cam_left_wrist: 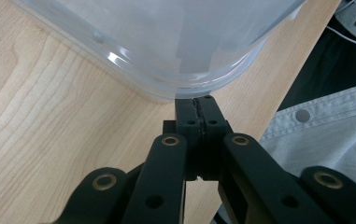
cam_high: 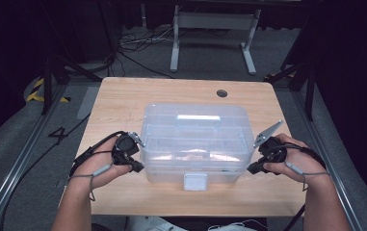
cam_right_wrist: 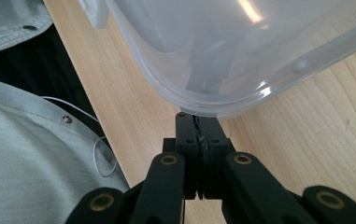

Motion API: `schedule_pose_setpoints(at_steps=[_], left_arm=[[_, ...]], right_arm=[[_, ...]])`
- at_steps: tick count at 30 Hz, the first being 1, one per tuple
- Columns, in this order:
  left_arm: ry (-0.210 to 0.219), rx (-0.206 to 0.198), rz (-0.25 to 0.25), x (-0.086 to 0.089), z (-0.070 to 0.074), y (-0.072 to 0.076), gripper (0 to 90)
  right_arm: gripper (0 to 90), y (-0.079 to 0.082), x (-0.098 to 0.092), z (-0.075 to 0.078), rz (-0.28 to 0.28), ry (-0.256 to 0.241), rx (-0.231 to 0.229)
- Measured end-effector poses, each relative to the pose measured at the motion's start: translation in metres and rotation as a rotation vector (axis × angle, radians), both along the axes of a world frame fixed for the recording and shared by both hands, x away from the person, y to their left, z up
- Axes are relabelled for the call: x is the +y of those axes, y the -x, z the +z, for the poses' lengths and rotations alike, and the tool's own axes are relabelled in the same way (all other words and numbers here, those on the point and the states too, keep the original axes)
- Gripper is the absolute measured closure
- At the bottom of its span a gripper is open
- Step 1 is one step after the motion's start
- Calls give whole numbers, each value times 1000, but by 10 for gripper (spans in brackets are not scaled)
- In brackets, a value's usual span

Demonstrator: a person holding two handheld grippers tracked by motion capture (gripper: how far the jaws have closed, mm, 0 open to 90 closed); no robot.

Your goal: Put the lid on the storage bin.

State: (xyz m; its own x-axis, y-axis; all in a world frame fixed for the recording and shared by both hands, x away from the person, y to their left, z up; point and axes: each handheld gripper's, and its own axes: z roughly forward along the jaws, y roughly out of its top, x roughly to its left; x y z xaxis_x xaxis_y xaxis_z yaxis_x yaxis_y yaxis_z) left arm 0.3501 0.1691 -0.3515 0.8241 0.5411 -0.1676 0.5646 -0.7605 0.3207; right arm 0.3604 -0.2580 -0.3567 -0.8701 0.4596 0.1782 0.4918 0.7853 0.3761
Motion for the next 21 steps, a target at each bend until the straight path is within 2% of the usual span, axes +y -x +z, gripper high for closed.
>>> schedule_pose_setpoints(at_steps=[5, 11, 21], left_arm=[[-19, 9, -3, -1, -3, 0, 898], [-17, 11, -10, 0, -3, 0, 895], [-8, 20, -35, -2, -4, 2, 877]], right_arm=[[890, 0, -1, -1, -1, 10, 9], [884, 0, -1, -2, -9, 23, 10], [853, 1, -3, -2, -12, 0, 25]])
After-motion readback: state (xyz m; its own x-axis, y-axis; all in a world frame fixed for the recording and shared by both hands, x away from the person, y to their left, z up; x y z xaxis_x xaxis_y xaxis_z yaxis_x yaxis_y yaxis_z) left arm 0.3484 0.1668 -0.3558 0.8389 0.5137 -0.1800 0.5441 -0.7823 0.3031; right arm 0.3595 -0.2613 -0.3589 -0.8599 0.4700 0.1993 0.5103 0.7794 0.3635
